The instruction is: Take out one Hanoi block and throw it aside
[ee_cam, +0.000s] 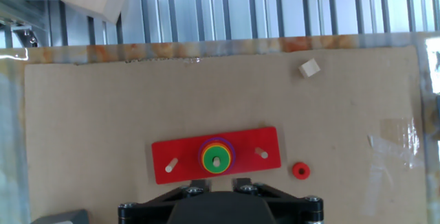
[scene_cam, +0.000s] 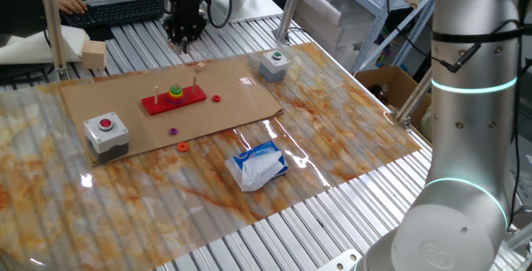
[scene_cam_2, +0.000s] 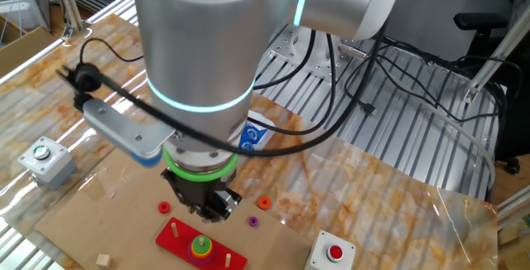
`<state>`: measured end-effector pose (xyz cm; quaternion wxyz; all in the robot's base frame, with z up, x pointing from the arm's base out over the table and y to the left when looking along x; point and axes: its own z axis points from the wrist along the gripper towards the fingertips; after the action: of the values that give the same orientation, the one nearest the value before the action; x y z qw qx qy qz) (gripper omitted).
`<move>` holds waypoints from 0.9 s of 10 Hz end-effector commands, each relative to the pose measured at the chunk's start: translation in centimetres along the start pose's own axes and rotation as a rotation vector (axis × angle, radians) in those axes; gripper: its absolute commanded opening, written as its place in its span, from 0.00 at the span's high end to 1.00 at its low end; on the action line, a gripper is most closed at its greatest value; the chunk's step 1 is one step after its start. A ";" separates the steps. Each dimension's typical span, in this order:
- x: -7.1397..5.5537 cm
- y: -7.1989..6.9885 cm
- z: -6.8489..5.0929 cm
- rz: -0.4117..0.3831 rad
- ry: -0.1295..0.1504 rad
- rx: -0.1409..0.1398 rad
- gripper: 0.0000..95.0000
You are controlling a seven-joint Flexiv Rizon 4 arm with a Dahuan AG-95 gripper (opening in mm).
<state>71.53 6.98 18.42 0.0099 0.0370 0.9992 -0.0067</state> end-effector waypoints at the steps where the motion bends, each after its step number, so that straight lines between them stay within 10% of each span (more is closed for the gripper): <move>1: 0.1 0.1 1.1 0.006 -0.002 -0.003 0.40; 5: 0.2 0.3 3.0 0.014 0.015 -0.008 0.40; 6: 0.3 0.3 3.1 0.014 0.017 -0.009 0.60; 9: 0.3 0.2 3.2 0.012 0.042 -0.012 0.60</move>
<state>71.34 7.22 15.27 -0.0124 0.0426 0.9990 0.0007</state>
